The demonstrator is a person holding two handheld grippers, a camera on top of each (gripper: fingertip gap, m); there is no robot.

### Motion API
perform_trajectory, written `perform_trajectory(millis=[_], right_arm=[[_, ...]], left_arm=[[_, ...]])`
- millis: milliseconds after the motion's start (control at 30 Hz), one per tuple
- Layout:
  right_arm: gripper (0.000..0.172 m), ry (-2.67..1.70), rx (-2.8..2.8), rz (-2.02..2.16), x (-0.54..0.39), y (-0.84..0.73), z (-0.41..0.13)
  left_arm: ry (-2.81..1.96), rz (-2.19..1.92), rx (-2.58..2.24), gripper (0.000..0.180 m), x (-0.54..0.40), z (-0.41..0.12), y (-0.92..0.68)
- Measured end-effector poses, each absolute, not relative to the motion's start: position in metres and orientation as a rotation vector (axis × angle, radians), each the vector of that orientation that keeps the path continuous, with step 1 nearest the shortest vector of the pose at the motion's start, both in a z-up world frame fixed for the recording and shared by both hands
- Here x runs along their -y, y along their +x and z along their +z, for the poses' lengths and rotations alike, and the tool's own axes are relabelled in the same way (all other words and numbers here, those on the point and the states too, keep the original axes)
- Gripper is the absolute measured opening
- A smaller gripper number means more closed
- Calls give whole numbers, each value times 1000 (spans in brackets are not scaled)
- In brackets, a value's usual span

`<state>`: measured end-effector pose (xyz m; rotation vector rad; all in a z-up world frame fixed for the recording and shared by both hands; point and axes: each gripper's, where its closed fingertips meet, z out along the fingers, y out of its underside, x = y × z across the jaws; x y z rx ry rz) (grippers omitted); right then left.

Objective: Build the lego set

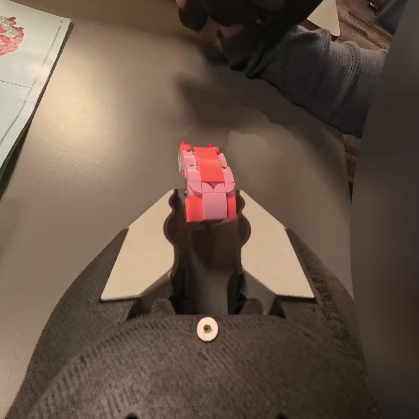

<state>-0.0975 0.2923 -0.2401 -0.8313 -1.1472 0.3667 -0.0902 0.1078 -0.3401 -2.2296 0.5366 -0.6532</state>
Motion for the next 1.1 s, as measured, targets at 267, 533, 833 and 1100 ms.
perform_trajectory(millis=[267, 533, 833, 1100], right_arm=[[37, -836, 1145, 381, -292, -97, -240], [37, -835, 1159, 393, -290, -99, -242], [37, -832, 1168, 397, -289, -99, -243], [41, -799, 1219, 409, -279, -104, -246]], left_arm=[[-2209, -644, -517, 63, -111, -338, -92], [-2180, -644, -518, 56, -112, -333, -93], [-2175, -640, -529, 52, -111, -332, -94], [-2173, -636, -519, 41, -112, -332, -96]])
